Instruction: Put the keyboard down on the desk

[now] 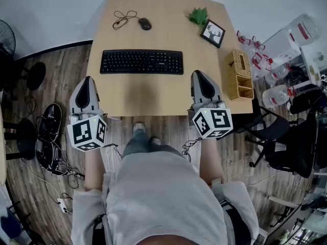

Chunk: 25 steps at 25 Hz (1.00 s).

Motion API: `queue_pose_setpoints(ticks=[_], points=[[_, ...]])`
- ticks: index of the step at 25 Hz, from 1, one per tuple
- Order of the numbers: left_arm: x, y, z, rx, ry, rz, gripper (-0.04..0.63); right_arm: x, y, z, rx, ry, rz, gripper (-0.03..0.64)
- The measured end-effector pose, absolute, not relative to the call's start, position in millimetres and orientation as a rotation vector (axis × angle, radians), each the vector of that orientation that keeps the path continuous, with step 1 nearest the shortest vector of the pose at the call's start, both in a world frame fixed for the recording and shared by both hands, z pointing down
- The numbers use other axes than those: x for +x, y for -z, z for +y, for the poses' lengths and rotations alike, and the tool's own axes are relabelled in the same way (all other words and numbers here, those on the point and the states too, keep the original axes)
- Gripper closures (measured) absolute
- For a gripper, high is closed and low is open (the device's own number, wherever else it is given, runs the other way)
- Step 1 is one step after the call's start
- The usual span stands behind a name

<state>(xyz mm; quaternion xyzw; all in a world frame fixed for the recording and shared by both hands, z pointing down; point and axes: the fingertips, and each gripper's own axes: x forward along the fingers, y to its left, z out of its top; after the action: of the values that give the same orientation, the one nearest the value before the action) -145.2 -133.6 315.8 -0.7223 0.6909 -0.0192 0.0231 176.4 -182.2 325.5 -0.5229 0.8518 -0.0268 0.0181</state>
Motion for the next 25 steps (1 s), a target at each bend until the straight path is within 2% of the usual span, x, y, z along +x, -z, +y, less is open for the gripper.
queue_pose_setpoints(ticks=[25], points=[[-129.1, -298.4, -107.1, -2.238, -0.044, 2.130, 0.584, 190.5, -304.9, -152.0, -1.613, 0.014, 2.605, 0.601]])
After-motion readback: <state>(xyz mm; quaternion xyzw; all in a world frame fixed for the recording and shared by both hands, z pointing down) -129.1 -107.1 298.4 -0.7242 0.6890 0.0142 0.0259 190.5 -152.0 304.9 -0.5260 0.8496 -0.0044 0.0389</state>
